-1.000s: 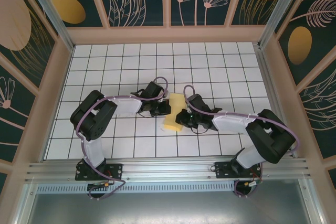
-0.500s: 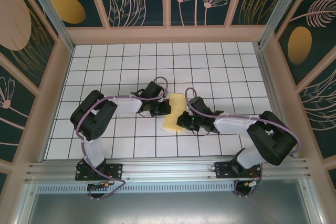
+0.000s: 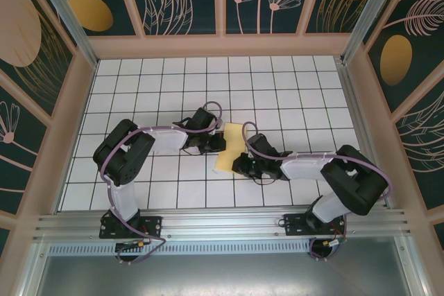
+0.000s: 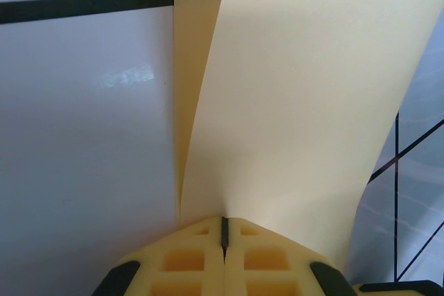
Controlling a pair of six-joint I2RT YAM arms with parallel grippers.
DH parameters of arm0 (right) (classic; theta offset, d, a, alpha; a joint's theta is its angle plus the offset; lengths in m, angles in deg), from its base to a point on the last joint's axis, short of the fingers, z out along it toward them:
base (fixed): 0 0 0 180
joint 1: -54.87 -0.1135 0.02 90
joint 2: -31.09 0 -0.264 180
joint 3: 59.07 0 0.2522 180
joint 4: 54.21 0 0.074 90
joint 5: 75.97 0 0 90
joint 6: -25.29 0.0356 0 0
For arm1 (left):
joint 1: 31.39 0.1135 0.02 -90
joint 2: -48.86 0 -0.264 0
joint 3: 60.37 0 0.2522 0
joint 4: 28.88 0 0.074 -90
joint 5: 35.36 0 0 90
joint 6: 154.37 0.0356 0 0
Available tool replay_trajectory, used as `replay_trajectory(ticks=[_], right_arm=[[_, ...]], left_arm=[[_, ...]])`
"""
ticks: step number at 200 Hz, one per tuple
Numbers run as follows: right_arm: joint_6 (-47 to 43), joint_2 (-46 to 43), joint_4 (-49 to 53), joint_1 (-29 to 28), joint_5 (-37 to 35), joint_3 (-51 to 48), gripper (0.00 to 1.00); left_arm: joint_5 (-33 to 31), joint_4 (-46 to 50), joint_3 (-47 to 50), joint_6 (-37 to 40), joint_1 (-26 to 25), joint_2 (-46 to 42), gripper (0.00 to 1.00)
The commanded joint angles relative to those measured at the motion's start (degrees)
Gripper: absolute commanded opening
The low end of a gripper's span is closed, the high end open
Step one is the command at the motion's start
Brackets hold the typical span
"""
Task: Fold a paper plane with a square sheet of paper (pick it up from the middle)
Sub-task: Fold the square sheet of paper in half at the center of the table.
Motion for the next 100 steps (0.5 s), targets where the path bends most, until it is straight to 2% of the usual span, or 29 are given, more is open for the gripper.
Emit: replay_trajectory(ticks=[1,39,100], right_arm=[[0.2,-3.0,3.6,-0.5,-1.1,-0.4,0.18],[-0.3,-6.1,4.5,-0.2,-2.5,-0.8,0.18],[0.9,-1.7,1.5,0.2,-0.9,-4.1,0.18]], left_arm=[[-5.6,6.0,1.4,1.5,-0.4,4.1,0.02],[-5.4,6.1,1.4,1.5,-0.4,3.8,0.02],[-5.2,6.2,1.1,1.7,-0.4,4.1,0.02]])
